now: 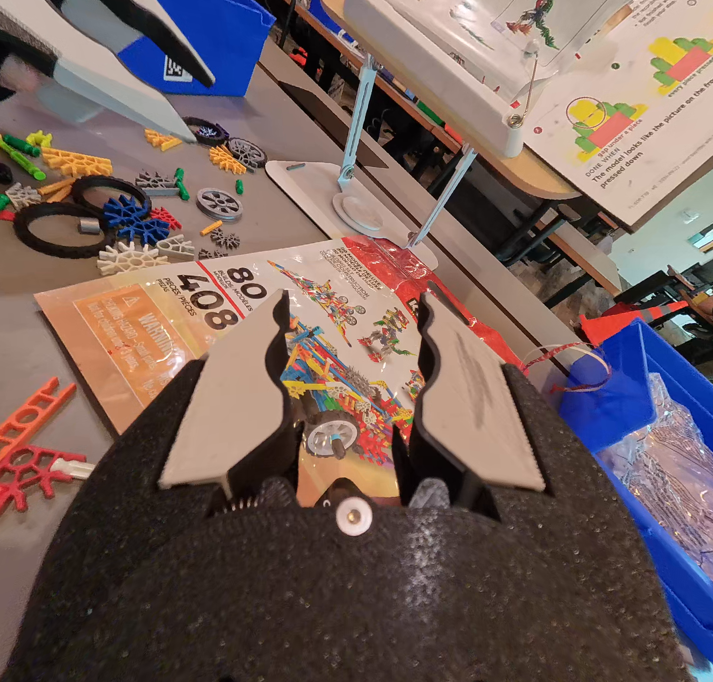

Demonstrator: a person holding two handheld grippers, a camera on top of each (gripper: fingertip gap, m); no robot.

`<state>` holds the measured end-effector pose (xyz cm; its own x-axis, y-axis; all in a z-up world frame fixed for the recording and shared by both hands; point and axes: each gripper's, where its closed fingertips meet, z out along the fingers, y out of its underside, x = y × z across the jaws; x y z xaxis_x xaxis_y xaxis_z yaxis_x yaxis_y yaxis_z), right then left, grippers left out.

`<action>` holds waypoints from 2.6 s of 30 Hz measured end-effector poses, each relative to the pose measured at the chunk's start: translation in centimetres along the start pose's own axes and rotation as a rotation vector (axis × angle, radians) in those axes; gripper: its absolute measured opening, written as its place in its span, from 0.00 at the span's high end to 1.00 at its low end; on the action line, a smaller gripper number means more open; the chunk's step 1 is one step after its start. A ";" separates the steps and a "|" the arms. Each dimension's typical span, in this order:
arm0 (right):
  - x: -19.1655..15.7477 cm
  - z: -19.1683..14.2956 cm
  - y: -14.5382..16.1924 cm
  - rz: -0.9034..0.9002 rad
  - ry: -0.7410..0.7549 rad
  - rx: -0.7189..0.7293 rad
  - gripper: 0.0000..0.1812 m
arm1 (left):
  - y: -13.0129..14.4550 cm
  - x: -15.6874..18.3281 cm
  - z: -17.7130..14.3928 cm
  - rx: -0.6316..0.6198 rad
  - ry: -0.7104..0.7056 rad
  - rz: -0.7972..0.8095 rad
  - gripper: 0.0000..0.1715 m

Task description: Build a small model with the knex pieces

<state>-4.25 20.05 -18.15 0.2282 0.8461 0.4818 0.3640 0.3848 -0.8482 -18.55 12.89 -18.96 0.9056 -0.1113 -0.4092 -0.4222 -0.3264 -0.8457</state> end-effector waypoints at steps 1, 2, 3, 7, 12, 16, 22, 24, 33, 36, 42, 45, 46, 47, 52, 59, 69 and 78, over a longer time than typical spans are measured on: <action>0.0 0.1 0.1 -0.006 0.002 -0.004 0.64 | 0.0 -0.1 -0.1 0.002 -0.010 0.008 0.73; 0.0 0.2 0.2 -0.012 0.006 -0.004 0.64 | -0.2 -0.1 -0.2 0.011 -0.008 0.007 0.73; 0.0 0.1 0.1 -0.017 0.007 -0.002 0.64 | -0.3 0.0 -0.3 0.019 -0.001 -0.001 0.73; -0.1 -0.1 -0.1 -0.030 0.004 0.020 0.66 | -0.4 0.1 -0.3 0.022 0.005 -0.015 0.73; -0.5 -0.1 0.0 -0.081 0.005 0.011 0.67 | -0.5 0.2 -0.5 0.031 0.013 -0.030 0.73; -0.8 -0.2 -0.2 -0.115 0.004 0.017 0.68 | -0.5 0.1 -0.5 0.033 0.013 -0.036 0.73; -0.8 -0.3 0.0 -0.121 0.007 0.014 0.68 | -0.4 0.3 -0.4 0.029 0.020 -0.036 0.73; -0.7 -0.3 -0.1 -0.125 0.011 0.015 0.68 | -0.3 0.4 -0.3 0.023 0.020 -0.033 0.73; -0.6 -0.5 -0.1 -0.127 0.012 0.013 0.69 | -0.6 -0.9 -1.3 0.045 0.009 -0.079 0.73; -0.6 -0.6 -0.1 -0.125 0.011 0.015 0.69 | -0.8 -1.9 -3.4 0.025 -0.025 -0.027 0.73; -1.0 -0.3 0.4 -0.141 0.000 -0.014 0.71 | 1.7 -1.6 -7.0 -0.049 0.042 -0.019 0.79; -0.8 -0.3 0.7 -0.120 -0.004 -0.024 0.71 | 3.3 0.1 -7.9 -0.105 0.115 0.009 0.79; -0.8 -0.3 0.7 -0.117 -0.005 -0.024 0.71 | 4.1 0.7 -8.0 -0.135 0.136 0.027 0.80; -0.8 -0.3 0.8 -0.116 -0.008 -0.026 0.72 | 5.1 1.2 -8.1 -0.177 0.161 0.044 0.81; -1.6 -0.2 0.9 -0.117 -0.057 -0.033 0.73 | 7.8 3.2 -8.0 -0.262 0.244 0.091 0.83; -5.3 -2.0 0.2 -0.012 -0.356 0.011 0.81 | 5.3 5.8 -8.3 -0.177 0.338 0.096 0.82; -7.8 -6.0 5.8 -0.301 -0.538 -0.323 0.69 | 5.3 7.9 -7.5 -0.180 0.362 0.155 0.80; -7.9 -5.6 6.2 -0.274 -0.561 -0.336 0.83 | 3.5 9.4 -6.7 -0.106 0.381 0.160 0.80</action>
<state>1.28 13.66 -26.01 -0.3780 0.8322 0.4057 0.6217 0.5529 -0.5549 -11.25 4.45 -23.45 0.7875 -0.5004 -0.3598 -0.5700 -0.3696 -0.7338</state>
